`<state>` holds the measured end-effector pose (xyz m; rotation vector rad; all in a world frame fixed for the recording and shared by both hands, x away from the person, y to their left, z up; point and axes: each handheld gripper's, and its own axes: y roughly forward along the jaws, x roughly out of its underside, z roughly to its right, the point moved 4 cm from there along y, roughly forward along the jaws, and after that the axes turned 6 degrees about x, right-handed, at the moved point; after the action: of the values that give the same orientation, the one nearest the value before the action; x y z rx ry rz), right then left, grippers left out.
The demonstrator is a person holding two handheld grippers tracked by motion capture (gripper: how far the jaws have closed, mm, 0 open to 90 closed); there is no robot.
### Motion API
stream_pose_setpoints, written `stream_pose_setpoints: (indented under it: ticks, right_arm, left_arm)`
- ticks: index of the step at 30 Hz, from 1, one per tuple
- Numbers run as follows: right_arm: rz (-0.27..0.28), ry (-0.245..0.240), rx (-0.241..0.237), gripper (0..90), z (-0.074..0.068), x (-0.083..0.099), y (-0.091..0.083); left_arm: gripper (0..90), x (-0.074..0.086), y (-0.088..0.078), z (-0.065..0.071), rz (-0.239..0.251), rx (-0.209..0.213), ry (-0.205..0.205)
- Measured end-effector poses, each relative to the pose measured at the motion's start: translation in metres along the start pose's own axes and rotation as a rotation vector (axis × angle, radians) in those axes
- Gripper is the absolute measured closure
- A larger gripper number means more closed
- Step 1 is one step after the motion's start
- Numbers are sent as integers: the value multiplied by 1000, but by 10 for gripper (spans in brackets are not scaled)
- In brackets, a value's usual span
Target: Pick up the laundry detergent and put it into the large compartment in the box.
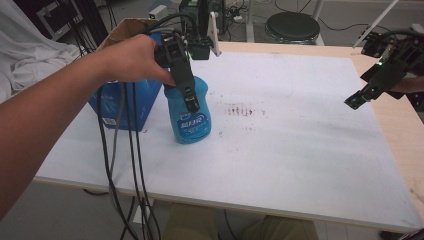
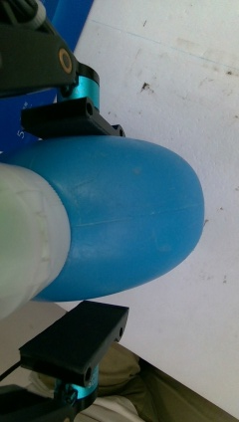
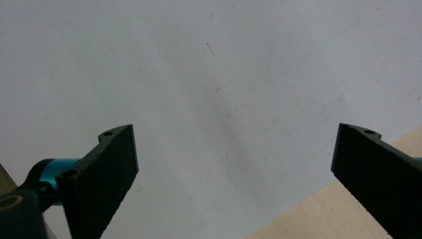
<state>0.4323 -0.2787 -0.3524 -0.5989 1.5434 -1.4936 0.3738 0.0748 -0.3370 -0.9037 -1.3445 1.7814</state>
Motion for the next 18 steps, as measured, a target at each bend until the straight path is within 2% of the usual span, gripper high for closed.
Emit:
stream_pose_setpoints:
  ticks: [2,18]
  right_arm:
    - [1,-1,-2,36,0,0,0]
    - [0,-3,-5,36,-1,-2,1]
  left_arm:
    - [266,0,0,0,-3,-4,-3]
    - [366,2,-1,-3,7,-25,-10]
